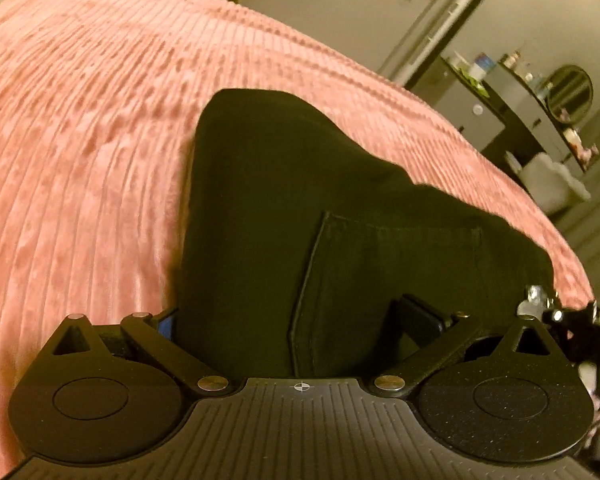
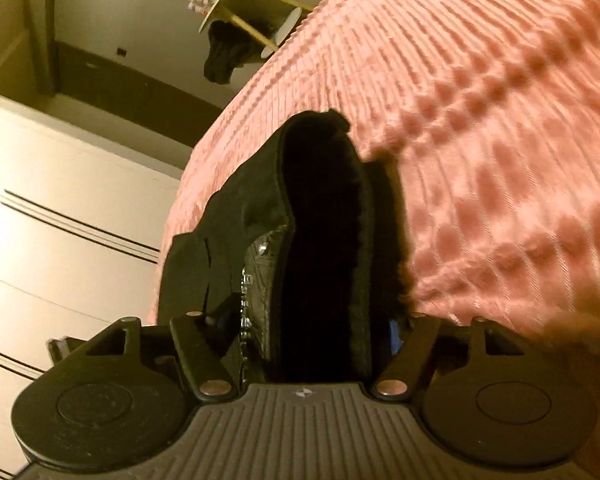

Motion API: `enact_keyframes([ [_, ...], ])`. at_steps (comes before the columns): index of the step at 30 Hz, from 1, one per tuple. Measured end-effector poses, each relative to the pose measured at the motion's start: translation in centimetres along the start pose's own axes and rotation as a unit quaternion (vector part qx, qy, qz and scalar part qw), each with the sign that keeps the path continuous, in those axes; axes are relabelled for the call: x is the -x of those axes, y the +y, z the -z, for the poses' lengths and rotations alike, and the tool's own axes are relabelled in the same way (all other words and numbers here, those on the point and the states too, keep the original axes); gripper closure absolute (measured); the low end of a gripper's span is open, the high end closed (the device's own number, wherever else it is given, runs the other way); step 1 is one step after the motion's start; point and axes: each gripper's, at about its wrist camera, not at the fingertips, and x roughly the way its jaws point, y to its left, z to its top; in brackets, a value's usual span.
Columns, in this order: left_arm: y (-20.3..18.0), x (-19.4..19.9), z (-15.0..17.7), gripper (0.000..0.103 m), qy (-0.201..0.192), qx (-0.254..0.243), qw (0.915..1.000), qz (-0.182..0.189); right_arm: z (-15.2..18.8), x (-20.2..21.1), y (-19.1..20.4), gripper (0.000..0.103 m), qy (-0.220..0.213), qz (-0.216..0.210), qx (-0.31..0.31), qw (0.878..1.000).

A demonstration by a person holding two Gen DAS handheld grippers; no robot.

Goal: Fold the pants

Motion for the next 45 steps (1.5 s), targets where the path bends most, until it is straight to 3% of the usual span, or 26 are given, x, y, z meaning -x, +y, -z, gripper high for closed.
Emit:
enact_keyframes([
  [5,-1.1,1.2,0.4,0.022,-0.018,-0.021,0.9993,-0.024,1.0,0.6,1.7,0.05,-0.022,0.016,0.028,0.999],
  [11,-2.4,2.4,0.6,0.037,-0.031,-0.026,0.9976,-0.056,1.3,0.4,4.2,0.057,-0.04,0.028,0.064,0.997],
  [24,-3.8,4.3,1.2,0.047,-0.046,-0.051,0.9945,-0.079,2.0,1.1,7.2,0.057,-0.059,0.053,0.114,0.99],
  [29,-2.9,5.0,1.9,0.049,-0.054,-0.039,0.9959,-0.062,2.6,1.6,7.6,0.058,-0.061,0.049,0.13,0.988],
  [34,-2.2,3.9,2.1,0.043,-0.041,-0.025,0.9967,-0.065,2.6,0.5,7.6,0.058,-0.05,0.078,0.135,0.986],
  [38,-1.9,4.5,1.7,0.052,-0.046,-0.008,0.9971,-0.06,2.6,0.8,8.6,0.061,-0.058,0.073,0.155,0.984],
  [41,-1.4,5.7,1.2,0.059,-0.061,0.015,0.997,-0.045,1.8,1.3,9.7,0.063,-0.068,0.052,0.154,0.984],
  [45,-2.1,8.4,-0.5,0.06,-0.11,0.018,0.9928,-0.043,-0.1,1.0,12.4,0.064,-0.083,0.032,0.18,0.98],
])
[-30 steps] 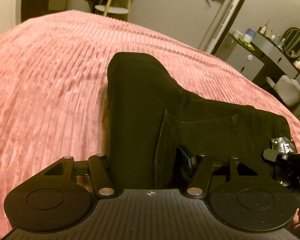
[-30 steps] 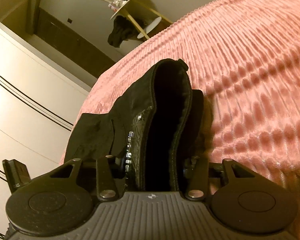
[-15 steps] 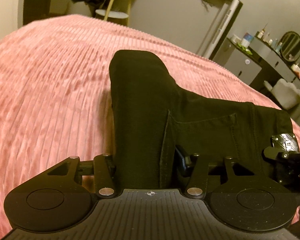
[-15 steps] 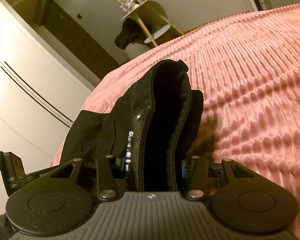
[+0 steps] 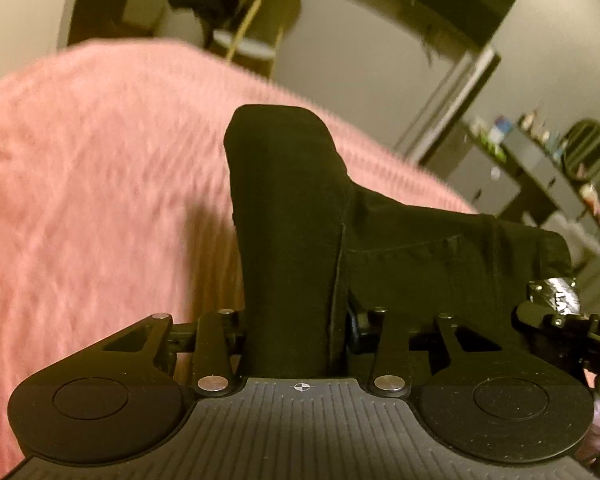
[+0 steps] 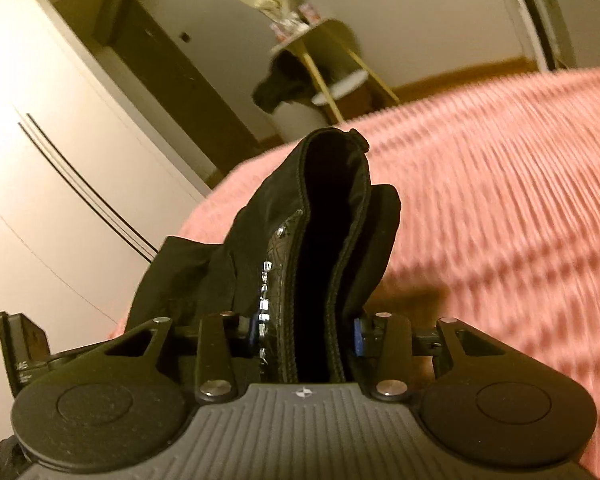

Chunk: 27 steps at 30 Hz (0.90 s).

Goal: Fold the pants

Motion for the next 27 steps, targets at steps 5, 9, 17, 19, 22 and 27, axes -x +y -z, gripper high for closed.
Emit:
enact_keyframes([
  [5,1.3,1.5,-3.7,0.028,-0.057,0.055,0.9965,-0.027,-4.1,-1.5,3.5,0.046,-0.033,0.018,0.053,0.998],
  [9,2.9,3.1,-4.4,0.0,-0.116,0.109,0.9809,-0.112,-5.9,-1.2,3.4,0.02,-0.078,0.115,0.033,0.99],
  [17,0.2,0.6,1.9,0.0,-0.053,0.051,0.9906,-0.115,1.4,-0.6,2.2,0.048,-0.017,0.067,-0.005,0.998],
  [19,-0.6,0.0,3.5,0.0,-0.043,0.034,0.9925,-0.11,2.6,-1.0,2.7,0.059,-0.001,0.056,-0.005,0.998],
  [22,-1.6,-1.2,4.8,0.0,-0.032,-0.001,0.9917,-0.124,3.3,-1.8,3.8,0.062,0.007,0.065,0.019,0.998],
  [27,-0.4,-2.9,6.0,0.0,-0.002,-0.021,0.9872,-0.158,3.8,-4.1,1.9,0.078,0.038,0.129,0.037,0.99],
])
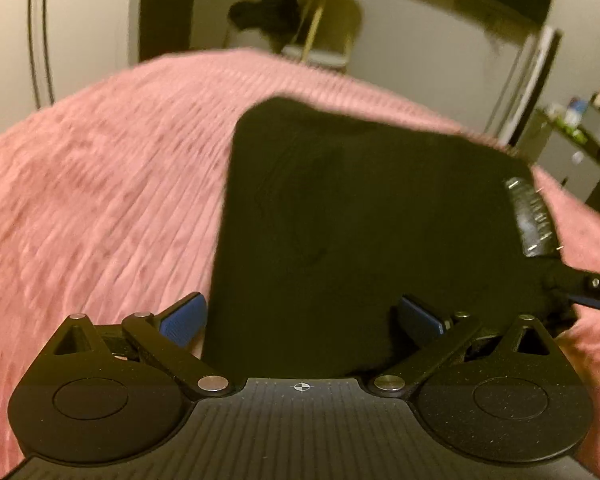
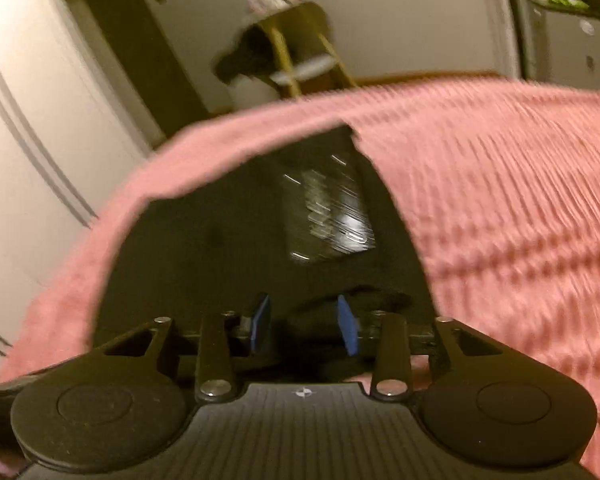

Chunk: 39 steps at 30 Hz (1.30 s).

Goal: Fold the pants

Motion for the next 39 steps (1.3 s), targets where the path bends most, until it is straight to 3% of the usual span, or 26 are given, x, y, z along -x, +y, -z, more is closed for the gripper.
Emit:
enact_keyframes([
  [1,0.4,-0.3,0.2,0.0,0.007,0.012,0.9999,0.004,0.4,-0.4,-0.6,0.084,-0.003,0.002,-0.004,1.0],
  [6,0.4,0.1,0.6,0.0,0.005,0.014,0.9998,-0.015,1.2,0.8,0.1,0.081,-0.026,0.007,0.024,0.999],
  [7,0.0,0.6,0.8,0.0,-0.003,0.002,0.9996,-0.029,1.2,1.0,0.4,0.076,-0.025,0.012,0.032,0.999],
  [10,-1.2,2.4,1.6,0.0,-0.022,-0.021,0.9972,-0.068,3.2,1.1,1.0,0.042,0.002,0.039,0.05,0.998],
  [12,-1.9,3.9,2.4,0.0,-0.031,-0.027,0.9956,-0.084,4.8,1.0,1.3,0.043,0.026,0.056,0.073,0.995],
  [15,-2.7,4.9,3.4,0.0,0.008,-0.037,0.9953,-0.089,5.9,1.7,2.6,0.032,0.034,0.078,0.107,0.991],
  [17,-3.0,5.1,4.1,0.0,0.039,-0.04,0.9951,-0.082,5.9,2.6,3.5,0.008,0.017,0.075,0.113,0.991],
  [18,-3.0,5.2,4.3,0.0,0.05,-0.04,0.9948,-0.079,6.0,3.1,3.8,0.005,0.007,0.067,0.118,0.991],
  [24,-3.4,6.2,4.8,0.0,0.058,-0.047,0.9931,-0.091,7.3,3.9,4.6,0.004,0.007,0.078,0.14,0.987],
  [39,-3.4,4.4,5.0,0.0,0.085,-0.044,0.9926,-0.075,7.4,3.3,5.5,0.004,-0.007,0.08,0.179,0.981],
])
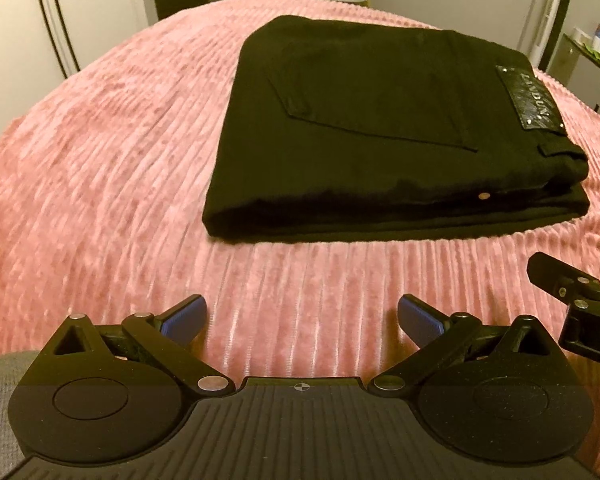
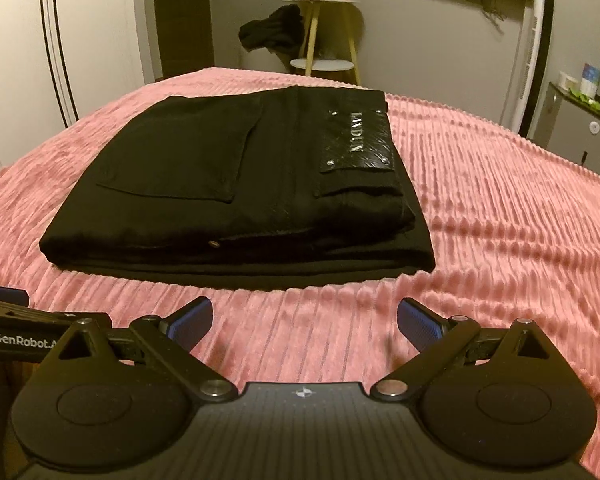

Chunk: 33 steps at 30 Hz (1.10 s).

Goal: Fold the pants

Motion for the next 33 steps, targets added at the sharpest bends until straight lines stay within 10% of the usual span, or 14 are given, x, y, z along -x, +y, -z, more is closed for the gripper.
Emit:
enact_keyframes([
  [33,-0.45,-0.09,0.09,0.0,0.004,-0.011,0.9999,0.012,-0.03,0.15,-0.25,0.004,-0.004,0.007,-0.005,1.0],
])
